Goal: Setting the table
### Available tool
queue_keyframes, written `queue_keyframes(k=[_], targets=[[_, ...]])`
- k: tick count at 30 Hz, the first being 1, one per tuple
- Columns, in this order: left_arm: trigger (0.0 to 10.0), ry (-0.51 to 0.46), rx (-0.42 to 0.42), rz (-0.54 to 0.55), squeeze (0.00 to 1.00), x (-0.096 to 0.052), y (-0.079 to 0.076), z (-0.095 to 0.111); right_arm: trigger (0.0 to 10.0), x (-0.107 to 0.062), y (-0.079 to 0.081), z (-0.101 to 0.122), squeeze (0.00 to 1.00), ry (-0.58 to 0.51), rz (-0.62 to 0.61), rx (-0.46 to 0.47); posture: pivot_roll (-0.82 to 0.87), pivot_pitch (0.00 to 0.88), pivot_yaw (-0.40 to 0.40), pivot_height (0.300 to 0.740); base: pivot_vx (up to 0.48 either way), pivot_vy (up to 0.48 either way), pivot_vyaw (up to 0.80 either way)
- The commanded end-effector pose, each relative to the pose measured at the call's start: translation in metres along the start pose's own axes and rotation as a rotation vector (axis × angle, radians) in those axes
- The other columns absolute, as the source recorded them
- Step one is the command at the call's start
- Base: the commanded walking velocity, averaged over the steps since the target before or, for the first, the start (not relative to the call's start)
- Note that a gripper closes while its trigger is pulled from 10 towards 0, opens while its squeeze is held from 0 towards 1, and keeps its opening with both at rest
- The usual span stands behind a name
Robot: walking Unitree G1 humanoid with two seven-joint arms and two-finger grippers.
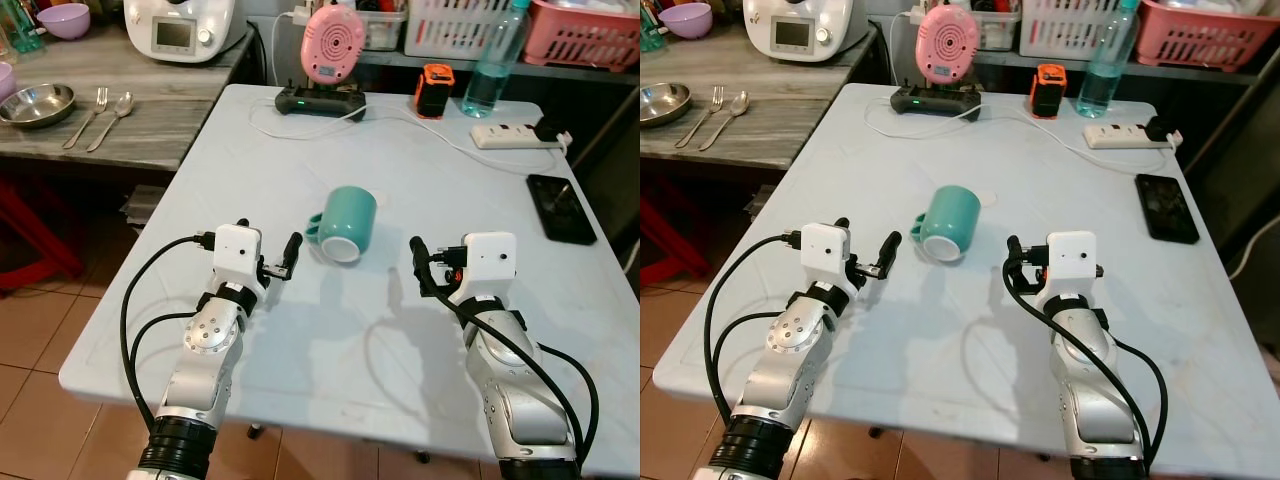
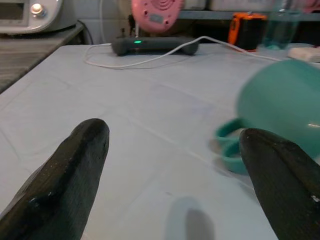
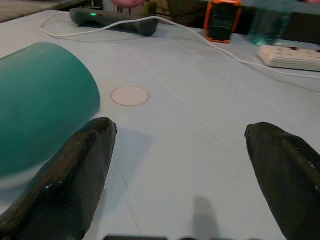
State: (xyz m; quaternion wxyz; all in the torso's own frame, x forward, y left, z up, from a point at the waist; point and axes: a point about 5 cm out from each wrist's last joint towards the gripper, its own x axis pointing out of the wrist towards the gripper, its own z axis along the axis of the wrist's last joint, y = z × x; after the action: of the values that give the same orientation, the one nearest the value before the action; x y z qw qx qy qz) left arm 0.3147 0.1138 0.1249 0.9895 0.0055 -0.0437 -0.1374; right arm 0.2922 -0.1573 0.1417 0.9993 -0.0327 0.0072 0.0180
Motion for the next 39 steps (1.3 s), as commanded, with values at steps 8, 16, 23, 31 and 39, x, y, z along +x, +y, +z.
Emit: queue_keyframes(k=[8, 16, 23, 31, 39], targets=[[10.0, 0.005, -0.010, 0.007, 0.00, -0.003, 0.001, -0.001, 10.0, -0.003, 0.001, 0.003, 0.00, -0.011, -0.001, -0.005, -0.08, 0.110, 0.016, 0.740, 0.196, 0.000, 0.00], [10.0, 0.011, -0.014, 0.007, 0.00, -0.004, 0.001, -0.002, 10.0, -0.003, 0.002, 0.003, 0.00, -0.007, 0.002, -0.011, -0.08, 0.110, 0.016, 0.740, 0.000, 0.000, 0.00], [10.0, 0.018, -0.012, -0.018, 0.00, -0.006, -0.002, -0.003, 10.0, -0.006, 0.001, 0.000, 0.00, 0.002, -0.001, -0.014, -0.08, 0.113, 0.013, 0.740, 0.000, 0.000, 0.00], [10.0, 0.040, -0.034, -0.085, 0.00, -0.003, -0.009, -0.004, 10.0, -0.008, 0.002, -0.001, 0.00, 0.008, 0.001, -0.014, -0.08, 0.113, 0.016, 0.740, 0.000, 0.000, 0.00], [10.0, 0.129, -0.095, -0.159, 0.00, 0.001, -0.013, -0.004, 10.0, -0.007, -0.001, -0.002, 0.00, 0.011, -0.007, -0.022, -0.08, 0.110, 0.021, 0.740, 0.000, 0.000, 0.00]])
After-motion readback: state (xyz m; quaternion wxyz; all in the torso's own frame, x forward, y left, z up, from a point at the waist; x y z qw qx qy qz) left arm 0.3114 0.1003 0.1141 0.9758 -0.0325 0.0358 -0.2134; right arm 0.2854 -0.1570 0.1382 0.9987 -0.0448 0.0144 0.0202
